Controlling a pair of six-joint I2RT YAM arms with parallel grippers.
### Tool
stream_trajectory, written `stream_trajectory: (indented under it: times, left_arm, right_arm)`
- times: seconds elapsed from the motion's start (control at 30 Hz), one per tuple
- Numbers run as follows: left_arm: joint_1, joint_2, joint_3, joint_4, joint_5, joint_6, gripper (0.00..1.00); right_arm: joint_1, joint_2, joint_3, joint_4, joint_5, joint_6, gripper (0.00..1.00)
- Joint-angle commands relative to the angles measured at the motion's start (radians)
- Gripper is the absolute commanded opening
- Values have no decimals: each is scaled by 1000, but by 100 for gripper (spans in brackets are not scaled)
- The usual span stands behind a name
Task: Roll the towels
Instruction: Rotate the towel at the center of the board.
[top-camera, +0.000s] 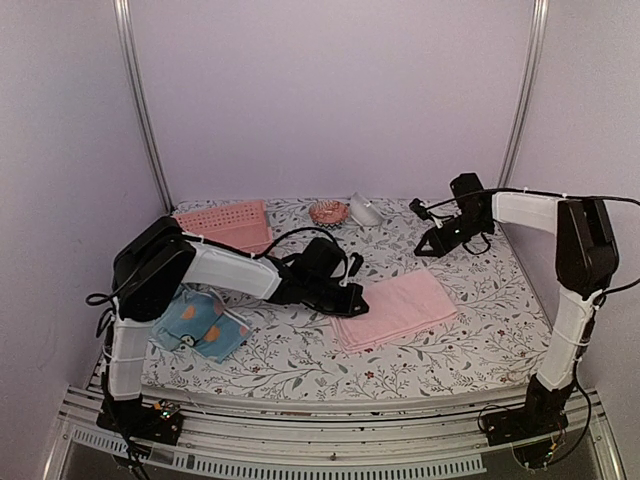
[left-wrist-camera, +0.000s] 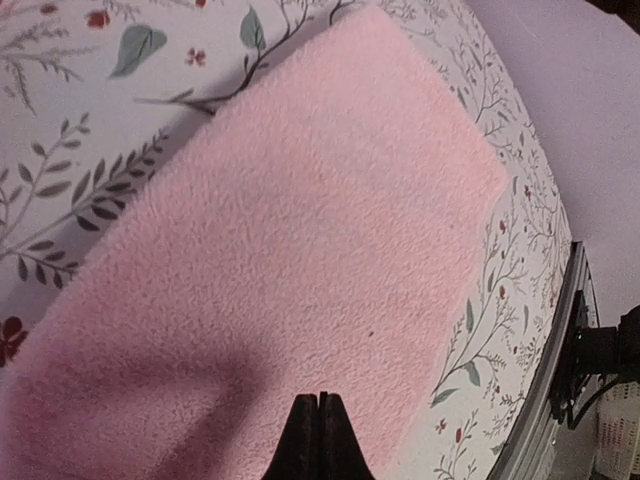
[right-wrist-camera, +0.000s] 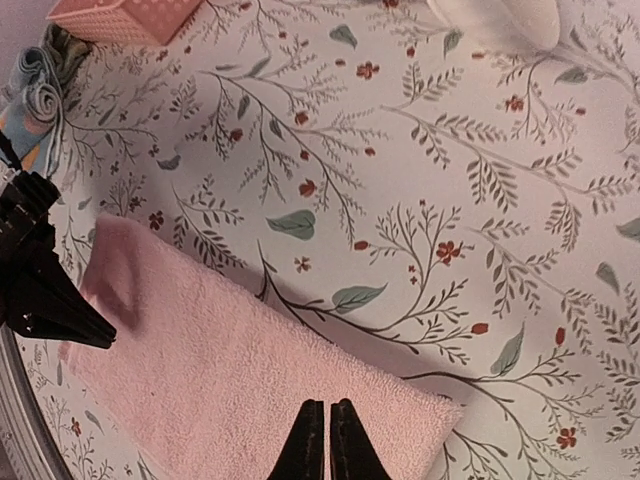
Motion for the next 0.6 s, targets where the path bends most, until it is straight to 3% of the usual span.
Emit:
stream_trajectory:
  times: [0.0, 0.23, 0.57]
  left_arm:
    - [2, 44, 2, -33, 85, -47, 0]
    - [25, 24, -69, -116, -29, -21, 0]
    - [159, 62, 50, -293, -117, 204, 0]
  right_arm:
    - [2, 103, -9, -81, 59, 16, 3]
    - [-2, 162, -125, -63, 225, 2, 3]
    - [55, -31, -380, -135, 159, -79, 3]
